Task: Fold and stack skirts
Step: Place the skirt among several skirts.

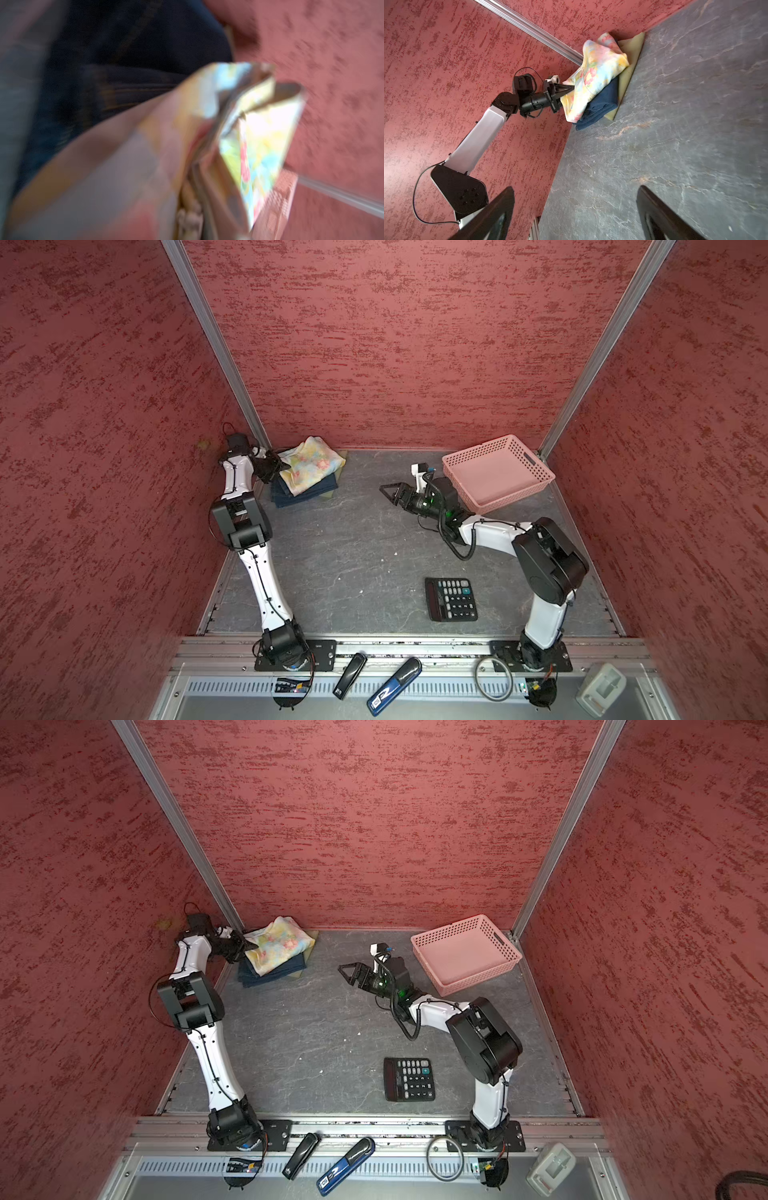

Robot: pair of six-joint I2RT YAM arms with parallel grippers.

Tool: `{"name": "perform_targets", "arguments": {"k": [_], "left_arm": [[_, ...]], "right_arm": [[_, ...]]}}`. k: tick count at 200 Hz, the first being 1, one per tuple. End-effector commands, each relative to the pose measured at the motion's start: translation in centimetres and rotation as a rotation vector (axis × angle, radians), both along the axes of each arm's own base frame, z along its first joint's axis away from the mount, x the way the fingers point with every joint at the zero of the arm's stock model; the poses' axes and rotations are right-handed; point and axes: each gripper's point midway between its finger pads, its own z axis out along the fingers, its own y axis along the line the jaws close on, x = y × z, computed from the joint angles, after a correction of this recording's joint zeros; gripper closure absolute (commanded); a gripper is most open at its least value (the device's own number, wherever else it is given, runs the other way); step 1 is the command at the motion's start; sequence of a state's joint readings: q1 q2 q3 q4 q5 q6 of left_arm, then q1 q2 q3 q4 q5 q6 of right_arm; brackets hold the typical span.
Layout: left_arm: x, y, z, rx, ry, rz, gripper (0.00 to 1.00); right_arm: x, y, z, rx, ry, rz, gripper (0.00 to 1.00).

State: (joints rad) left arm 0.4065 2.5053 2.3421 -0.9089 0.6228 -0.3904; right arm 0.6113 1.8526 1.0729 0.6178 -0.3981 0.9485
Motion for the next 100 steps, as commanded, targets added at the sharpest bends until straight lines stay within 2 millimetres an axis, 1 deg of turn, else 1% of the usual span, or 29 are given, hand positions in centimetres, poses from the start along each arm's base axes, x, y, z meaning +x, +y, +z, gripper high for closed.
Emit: {"name": "perform_targets", "arguments": {"k": [1, 5, 7, 12, 18, 26, 29, 33, 43, 57, 73, 75, 81, 85, 100], "left_arm": [[-0.9, 2.4, 2.2, 0.275, 0.042, 0.083, 0.65], [-0.8, 2.7, 2.4, 0.301, 0.038, 0.092, 0.61], [-0.7, 2.8, 2.5, 0.313, 0.038, 0.097, 0.59], [-0.6, 3.0, 2.8, 0.347, 0.038, 0.111, 0.53], [-0.5, 3.2, 3.2, 0.392, 0.037, 0.127, 0.4], [-0.3, 3.3, 4.3, 0.447, 0.02, 0.137, 0.23], [-0.1, 3.2, 4.7, 0.468, 0.012, 0.138, 0.19], [0.1, 3.1, 5.4, 0.491, -0.004, 0.139, 0.11], [0.5, 2.9, 7.2, 0.558, -0.039, 0.149, 0.01], [0.9, 2.0, 9.7, 0.622, -0.102, 0.147, 0.0], [0.8, 1.1, 12.6, 0.689, -0.168, 0.154, 0.0], [0.7, 1.0, 12.7, 0.698, -0.171, 0.155, 0.0], [0.5, 0.7, 14.0, 0.725, -0.205, 0.167, 0.0], [0.3, 0.6, 14.5, 0.743, -0.219, 0.176, 0.0], [-1.3, 0.4, 17.0, 0.843, -0.308, 0.229, 0.01]], "right_arm": [[-0.5, -0.9, 1.7, -0.002, -0.064, -0.01, 0.06], [-0.5, -1.0, 1.8, -0.008, -0.068, -0.011, 0.05], [-0.5, -1.1, 1.8, -0.011, -0.071, -0.013, 0.02], [-0.6, -1.3, 2.0, -0.019, -0.081, -0.015, 0.01], [-0.8, -1.4, 2.2, -0.032, -0.096, -0.016, 0.01], [-0.9, -1.7, 2.4, -0.058, -0.11, -0.019, 0.01], [-1.0, -1.9, 2.5, -0.068, -0.118, -0.023, 0.01], [-1.0, -2.0, 2.7, -0.084, -0.129, -0.027, 0.01], [-1.1, -2.6, 2.9, -0.13, -0.156, -0.039, 0.01], [-1.2, -3.6, 3.3, -0.218, -0.208, -0.061, 0.01], [-0.8, -5.9, 3.6, -0.359, -0.258, -0.124, 0.01], [-0.7, -6.3, 3.6, -0.379, -0.262, -0.134, 0.01], [-0.5, -7.4, 3.7, -0.433, -0.282, -0.164, 0.01], [-0.3, -8.2, 3.8, -0.475, -0.296, -0.186, 0.01], [0.3, -12.0, 4.3, -0.613, -0.346, -0.288, 0.01]]}}
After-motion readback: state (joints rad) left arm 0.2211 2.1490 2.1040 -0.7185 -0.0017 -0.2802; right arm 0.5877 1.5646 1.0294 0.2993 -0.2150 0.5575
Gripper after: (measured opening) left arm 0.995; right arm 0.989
